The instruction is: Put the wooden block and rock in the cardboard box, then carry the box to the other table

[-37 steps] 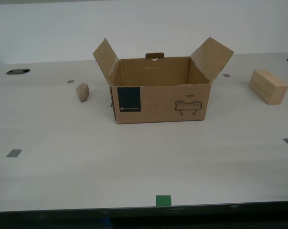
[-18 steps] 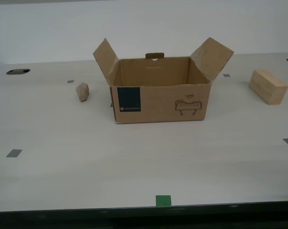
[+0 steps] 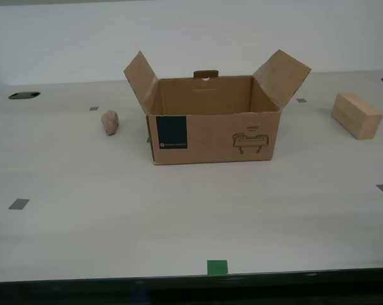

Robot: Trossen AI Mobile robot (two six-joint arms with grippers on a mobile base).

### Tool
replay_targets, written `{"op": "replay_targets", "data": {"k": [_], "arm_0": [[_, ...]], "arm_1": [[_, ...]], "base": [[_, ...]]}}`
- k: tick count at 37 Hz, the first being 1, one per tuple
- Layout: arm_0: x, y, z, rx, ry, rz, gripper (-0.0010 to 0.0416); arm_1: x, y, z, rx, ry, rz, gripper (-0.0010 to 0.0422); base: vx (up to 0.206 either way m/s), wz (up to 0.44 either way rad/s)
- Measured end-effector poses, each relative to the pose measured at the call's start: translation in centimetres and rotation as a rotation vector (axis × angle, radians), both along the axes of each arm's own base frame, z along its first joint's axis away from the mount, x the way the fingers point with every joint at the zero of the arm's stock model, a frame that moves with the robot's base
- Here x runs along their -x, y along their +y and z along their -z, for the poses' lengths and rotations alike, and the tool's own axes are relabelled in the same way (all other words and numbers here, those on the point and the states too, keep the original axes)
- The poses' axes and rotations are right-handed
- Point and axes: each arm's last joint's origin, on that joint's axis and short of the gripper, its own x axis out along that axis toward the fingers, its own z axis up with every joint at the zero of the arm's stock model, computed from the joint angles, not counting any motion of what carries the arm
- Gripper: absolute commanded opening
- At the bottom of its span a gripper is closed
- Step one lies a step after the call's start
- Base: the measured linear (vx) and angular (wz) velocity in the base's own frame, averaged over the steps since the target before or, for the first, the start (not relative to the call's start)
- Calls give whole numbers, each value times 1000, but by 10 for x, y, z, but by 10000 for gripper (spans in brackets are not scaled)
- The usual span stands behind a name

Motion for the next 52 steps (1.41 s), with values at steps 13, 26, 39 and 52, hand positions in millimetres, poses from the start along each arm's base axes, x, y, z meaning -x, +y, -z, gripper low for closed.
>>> {"op": "replay_targets", "data": {"k": [13,26,39,52], "arm_0": [[-3,0,-2,0,-33,-1,387],[-3,0,-2,0,-32,-2,387],[0,0,0,0,5,-2,387],[3,0,4,-9,69,10,387]], "arm_1": [[-7,1,4,-47,-7,-48,339],[-23,-1,28,-61,108,-66,339],[-42,-4,56,-76,197,-67,338],[-45,-5,58,-71,201,-73,339]], "base": [[0,0],[0,0],[0,0],[0,0]]}}
